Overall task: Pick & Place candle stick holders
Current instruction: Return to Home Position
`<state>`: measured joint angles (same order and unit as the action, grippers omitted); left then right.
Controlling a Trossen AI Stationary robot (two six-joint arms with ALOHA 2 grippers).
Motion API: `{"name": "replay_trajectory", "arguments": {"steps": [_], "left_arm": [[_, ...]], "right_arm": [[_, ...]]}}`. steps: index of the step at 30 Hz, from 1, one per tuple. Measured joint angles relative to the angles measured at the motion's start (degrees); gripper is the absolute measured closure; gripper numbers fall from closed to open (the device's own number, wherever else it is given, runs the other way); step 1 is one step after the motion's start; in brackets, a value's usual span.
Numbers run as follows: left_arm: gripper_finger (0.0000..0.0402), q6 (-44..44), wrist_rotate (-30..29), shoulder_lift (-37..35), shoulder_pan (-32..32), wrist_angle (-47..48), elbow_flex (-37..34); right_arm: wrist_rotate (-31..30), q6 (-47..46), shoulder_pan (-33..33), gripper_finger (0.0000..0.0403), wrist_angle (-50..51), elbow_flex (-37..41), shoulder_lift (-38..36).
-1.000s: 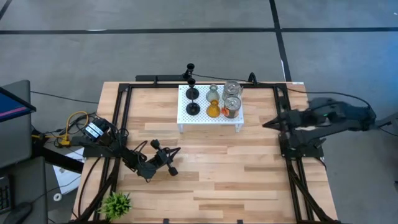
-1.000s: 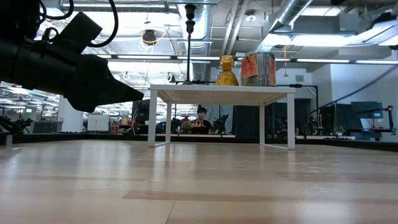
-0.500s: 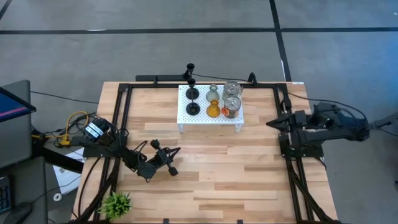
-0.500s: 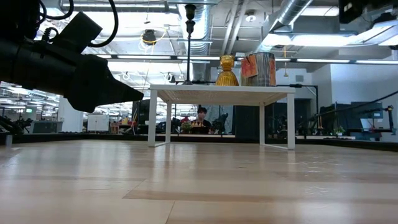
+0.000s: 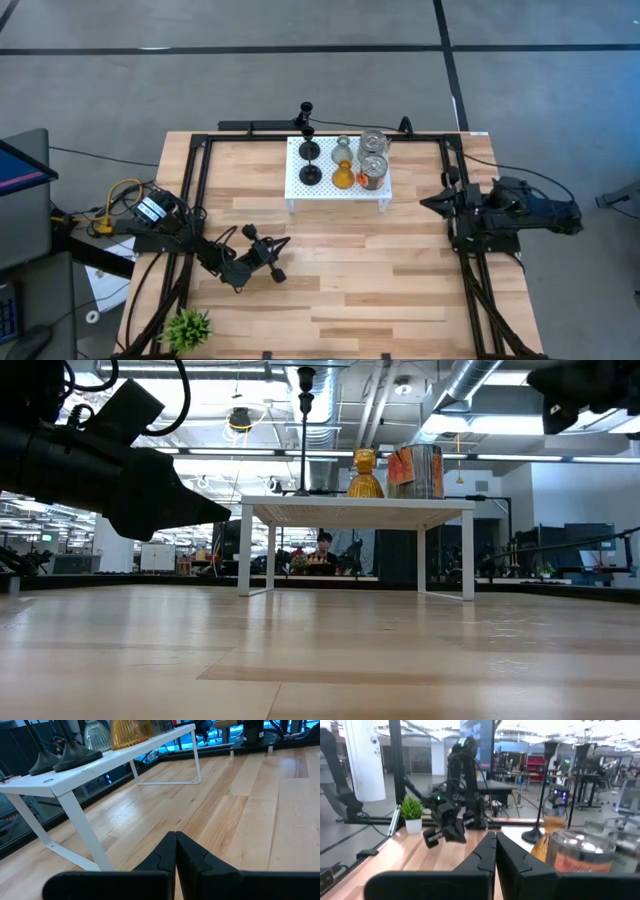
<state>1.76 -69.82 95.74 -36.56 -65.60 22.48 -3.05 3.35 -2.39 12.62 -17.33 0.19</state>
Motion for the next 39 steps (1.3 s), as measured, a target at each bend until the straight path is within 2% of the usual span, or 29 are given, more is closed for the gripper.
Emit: {"name": "replay_trajectory", "arguments": {"steps": [12, 30, 32, 37, 39], "left_arm": [[0.0396, 0.00, -0.01, 0.00, 0.35, -0.01, 0.00], [0.0396, 0.00, 0.27, 0.00, 1.09, -0.81, 0.00], [0.0396, 0.02, 2.61, -0.02, 2.06, -1.15, 0.00], [0.0396, -0.38, 13.69, -2.44, 6.67, -1.36, -0.01], [0.0396, -3.51, 16.34, -4.95, 8.65, -1.31, -0.02]], "right_arm": [[0.00, -0.44, 0.00, 0.0403, -6.39, 8.62, 0.00], [1.61, 1.03, -0.16, 0.0403, -13.04, 16.64, 0.32], [1.63, 1.12, -0.15, 0.0403, -13.02, 16.64, 0.25], [1.62, 1.14, -0.09, 0.0403, -12.94, 16.64, 0.28], [1.62, 1.34, -0.09, 0.0403, -12.92, 16.64, 0.28]]}}
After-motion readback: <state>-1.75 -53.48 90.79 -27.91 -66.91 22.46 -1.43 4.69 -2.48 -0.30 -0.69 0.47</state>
